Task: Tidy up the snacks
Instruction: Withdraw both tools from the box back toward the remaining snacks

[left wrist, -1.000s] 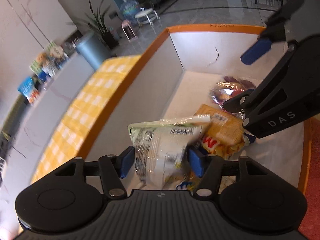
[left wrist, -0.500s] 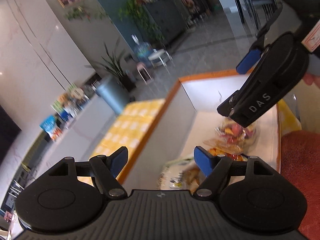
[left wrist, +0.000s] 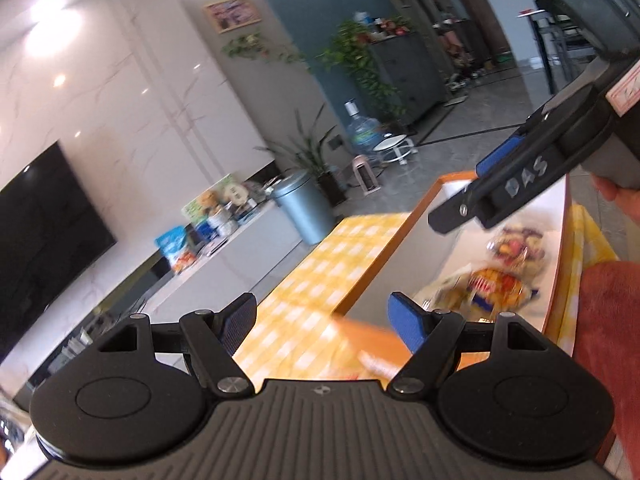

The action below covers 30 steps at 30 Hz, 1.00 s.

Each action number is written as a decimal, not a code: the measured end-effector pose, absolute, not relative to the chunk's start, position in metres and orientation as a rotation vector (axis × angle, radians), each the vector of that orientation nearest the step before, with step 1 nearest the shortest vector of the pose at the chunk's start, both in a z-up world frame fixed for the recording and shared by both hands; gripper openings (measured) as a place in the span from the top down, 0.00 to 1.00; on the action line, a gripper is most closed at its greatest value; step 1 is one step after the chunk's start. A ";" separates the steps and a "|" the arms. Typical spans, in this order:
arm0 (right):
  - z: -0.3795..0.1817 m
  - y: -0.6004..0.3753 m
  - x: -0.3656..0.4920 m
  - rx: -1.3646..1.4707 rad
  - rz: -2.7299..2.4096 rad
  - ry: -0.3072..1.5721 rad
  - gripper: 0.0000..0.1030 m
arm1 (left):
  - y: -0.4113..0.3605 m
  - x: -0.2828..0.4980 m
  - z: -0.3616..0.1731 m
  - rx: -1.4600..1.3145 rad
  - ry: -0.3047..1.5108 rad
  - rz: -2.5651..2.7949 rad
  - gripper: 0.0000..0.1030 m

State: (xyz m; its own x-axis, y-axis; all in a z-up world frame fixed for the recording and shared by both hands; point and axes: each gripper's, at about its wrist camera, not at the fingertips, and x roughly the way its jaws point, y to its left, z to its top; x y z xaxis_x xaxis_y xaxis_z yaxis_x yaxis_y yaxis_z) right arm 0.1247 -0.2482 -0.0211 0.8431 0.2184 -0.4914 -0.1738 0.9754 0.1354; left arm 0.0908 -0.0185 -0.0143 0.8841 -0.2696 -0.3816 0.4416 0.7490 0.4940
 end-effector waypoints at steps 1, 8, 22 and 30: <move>-0.020 -0.241 0.122 0.099 0.232 0.520 0.22 | -0.010 0.089 -0.016 0.607 0.300 -0.381 0.14; -0.019 -0.188 0.108 0.132 0.371 0.535 0.22 | 0.056 0.080 -0.050 0.666 0.341 -0.228 0.14; -0.051 -0.111 0.118 0.042 0.413 0.689 0.22 | 0.210 0.059 -0.118 0.651 0.354 -0.022 0.15; -0.067 -0.083 0.140 -0.001 0.389 0.733 0.22 | 0.240 0.062 -0.130 0.642 0.392 -0.015 0.20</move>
State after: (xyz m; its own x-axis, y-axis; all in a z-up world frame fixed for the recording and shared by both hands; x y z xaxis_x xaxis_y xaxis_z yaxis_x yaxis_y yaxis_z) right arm 0.1397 -0.0827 -0.0670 0.6750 0.3455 -0.6519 -0.3462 0.9286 0.1337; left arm 0.0620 0.2400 -0.1297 0.9267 0.1061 -0.3604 0.1338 0.8032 0.5805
